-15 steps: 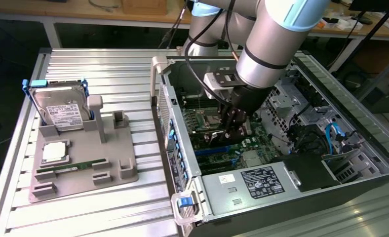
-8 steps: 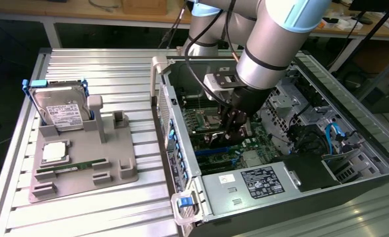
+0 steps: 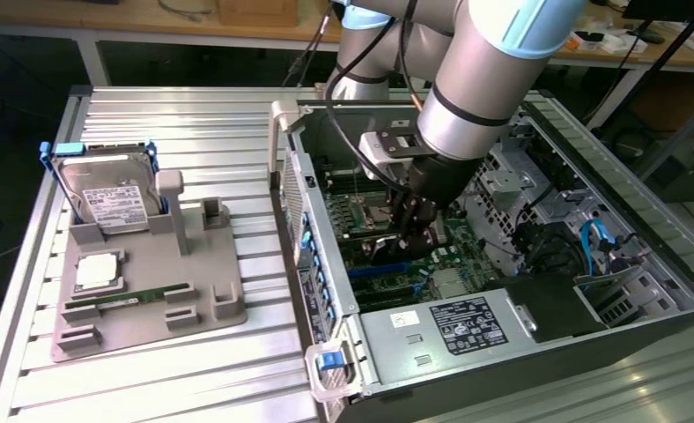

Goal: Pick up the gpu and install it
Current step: 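Insert the gpu into the slot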

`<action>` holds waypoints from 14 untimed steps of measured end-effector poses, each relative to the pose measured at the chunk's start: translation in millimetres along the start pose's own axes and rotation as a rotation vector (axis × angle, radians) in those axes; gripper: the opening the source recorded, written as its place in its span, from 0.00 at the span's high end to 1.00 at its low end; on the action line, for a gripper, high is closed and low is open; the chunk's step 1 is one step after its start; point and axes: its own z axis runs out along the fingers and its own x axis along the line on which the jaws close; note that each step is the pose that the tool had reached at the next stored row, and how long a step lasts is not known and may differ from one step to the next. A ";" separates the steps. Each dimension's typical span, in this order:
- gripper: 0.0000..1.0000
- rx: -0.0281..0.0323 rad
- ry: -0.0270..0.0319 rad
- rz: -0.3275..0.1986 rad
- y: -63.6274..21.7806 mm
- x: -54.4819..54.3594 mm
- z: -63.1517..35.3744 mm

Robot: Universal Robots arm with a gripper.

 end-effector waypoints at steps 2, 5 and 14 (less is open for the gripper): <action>0.73 0.0000 0.0000 0.000 0.1 0.0 0.0; 0.73 0.0001 -0.0018 0.000 0.1 0.0 0.2; 0.73 0.0001 -0.0057 0.000 0.7 0.1 4.7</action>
